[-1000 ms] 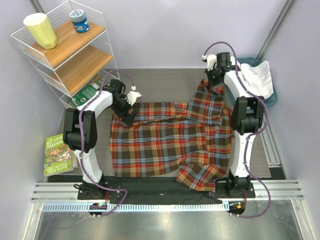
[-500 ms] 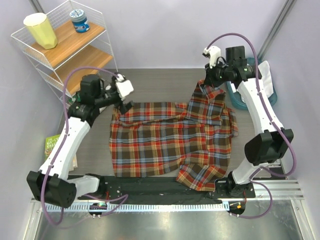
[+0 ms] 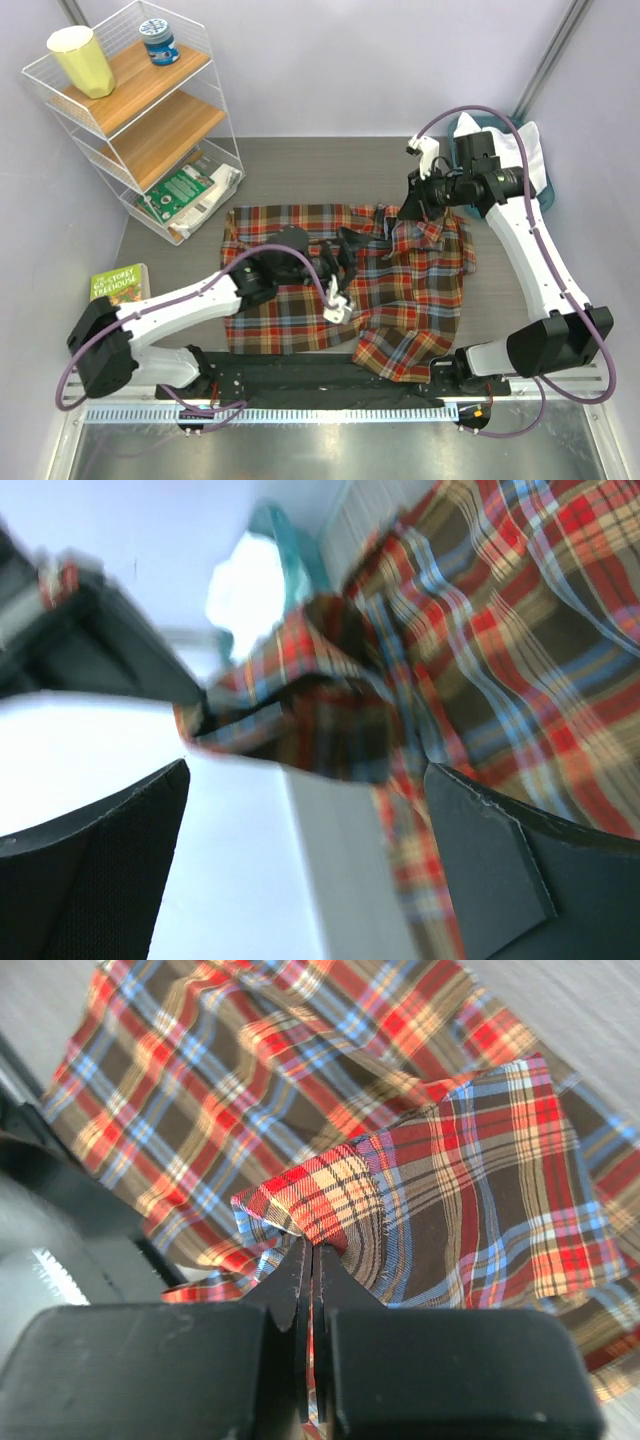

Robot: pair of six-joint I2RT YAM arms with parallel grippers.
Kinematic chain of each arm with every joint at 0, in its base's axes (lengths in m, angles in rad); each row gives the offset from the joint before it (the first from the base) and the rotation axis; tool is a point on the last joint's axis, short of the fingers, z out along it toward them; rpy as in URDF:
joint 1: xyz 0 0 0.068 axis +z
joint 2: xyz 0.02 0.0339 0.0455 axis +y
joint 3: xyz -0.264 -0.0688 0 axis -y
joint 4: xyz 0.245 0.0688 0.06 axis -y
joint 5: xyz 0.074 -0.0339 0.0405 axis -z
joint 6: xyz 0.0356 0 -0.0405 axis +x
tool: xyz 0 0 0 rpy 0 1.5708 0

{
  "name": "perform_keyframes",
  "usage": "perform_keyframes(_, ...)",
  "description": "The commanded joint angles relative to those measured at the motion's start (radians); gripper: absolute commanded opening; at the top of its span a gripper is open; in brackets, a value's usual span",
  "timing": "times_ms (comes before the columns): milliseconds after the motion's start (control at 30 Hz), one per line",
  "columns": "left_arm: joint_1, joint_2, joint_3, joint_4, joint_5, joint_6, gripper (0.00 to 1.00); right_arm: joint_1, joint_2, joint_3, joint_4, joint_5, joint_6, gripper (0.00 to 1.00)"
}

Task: Fold and stack the long sleeve shirts
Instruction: Fold the shirt

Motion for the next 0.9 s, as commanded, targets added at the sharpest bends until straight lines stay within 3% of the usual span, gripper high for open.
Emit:
perform_keyframes(0,-0.088,0.117,-0.004,0.311,-0.093,0.284,1.0,0.007,-0.049,-0.048,0.001,-0.067,0.02,0.01)
perform_keyframes(333,-0.153,0.343,0.081,0.433,-0.184,0.431,1.0,0.013,-0.097,-0.117,-0.024,-0.115,-0.003,0.01)
perform_keyframes(500,-0.159,0.37,0.097,0.431,-0.202,0.468,0.89,0.024,-0.123,-0.154,-0.031,-0.124,-0.005,0.01)
perform_keyframes(600,-0.174,0.37,0.114,0.409,-0.215,0.452,0.66,0.03,-0.135,-0.166,-0.031,-0.13,0.005,0.01)
perform_keyframes(633,-0.182,0.366,0.123,0.383,-0.225,0.446,0.51,0.031,-0.138,-0.168,-0.031,-0.133,0.005,0.01)
perform_keyframes(700,-0.209,0.36,0.16,0.286,-0.271,0.419,0.32,0.038,-0.146,-0.163,-0.034,-0.141,0.011,0.01)
perform_keyframes(733,-0.219,0.355,0.172,0.249,-0.287,0.403,0.12,0.039,-0.149,-0.161,-0.034,-0.142,0.012,0.01)
perform_keyframes(800,-0.249,0.328,0.204,0.127,-0.317,0.353,0.0,0.038,-0.155,-0.154,-0.034,-0.138,0.015,0.01)
perform_keyframes(867,-0.269,0.283,0.218,0.056,-0.324,0.287,0.0,0.039,-0.154,-0.134,-0.044,-0.125,0.003,0.12)
